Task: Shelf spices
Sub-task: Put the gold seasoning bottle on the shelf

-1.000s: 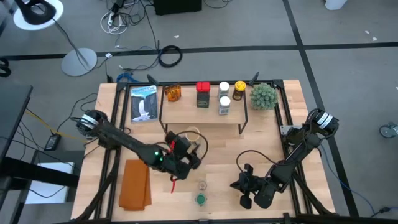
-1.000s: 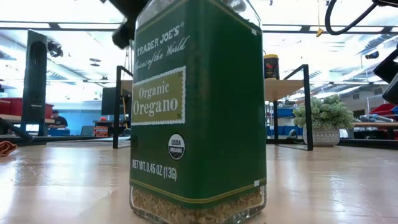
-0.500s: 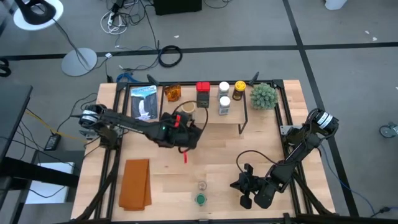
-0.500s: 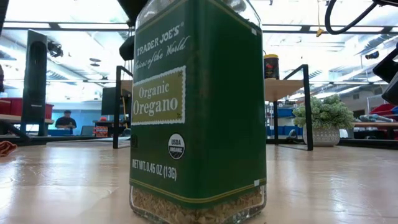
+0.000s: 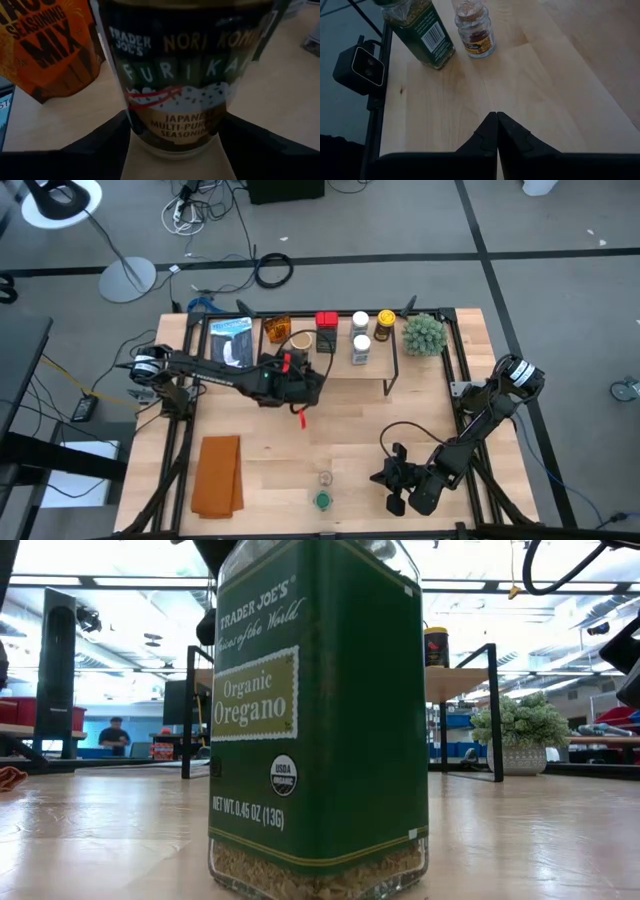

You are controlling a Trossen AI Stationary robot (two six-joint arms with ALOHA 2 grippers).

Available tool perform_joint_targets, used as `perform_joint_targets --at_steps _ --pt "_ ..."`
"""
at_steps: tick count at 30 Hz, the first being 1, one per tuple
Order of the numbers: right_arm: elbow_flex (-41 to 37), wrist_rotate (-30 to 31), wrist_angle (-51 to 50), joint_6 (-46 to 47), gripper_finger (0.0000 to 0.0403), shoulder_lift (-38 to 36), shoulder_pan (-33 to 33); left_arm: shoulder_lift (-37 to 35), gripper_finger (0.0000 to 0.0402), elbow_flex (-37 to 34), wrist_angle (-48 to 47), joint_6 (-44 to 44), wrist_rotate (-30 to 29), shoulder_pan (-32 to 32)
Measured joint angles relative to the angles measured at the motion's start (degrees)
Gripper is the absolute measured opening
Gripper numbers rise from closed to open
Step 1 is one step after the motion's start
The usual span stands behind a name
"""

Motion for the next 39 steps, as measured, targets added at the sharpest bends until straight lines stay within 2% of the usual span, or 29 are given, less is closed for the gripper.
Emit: perform_joint_targets --at_steps 22,29,39 --pt "0.00 -0.29 0.02 -0.34 0.0005 0.00 0.00 0.00 0.0292 0.00 0.44 4.98 0.97 -0.03" --pt "0.00 -0.29 0.02 -0.38 0.0003 0.00 0.00 0.00 0.0292 0.00 0.55 10.97 0.95 -0.03" --pt "0.00 -0.29 0.02 -0.38 0.0002 0.00 0.00 0.01 0.0292 0.00 1.61 8.92 1.05 -0.03"
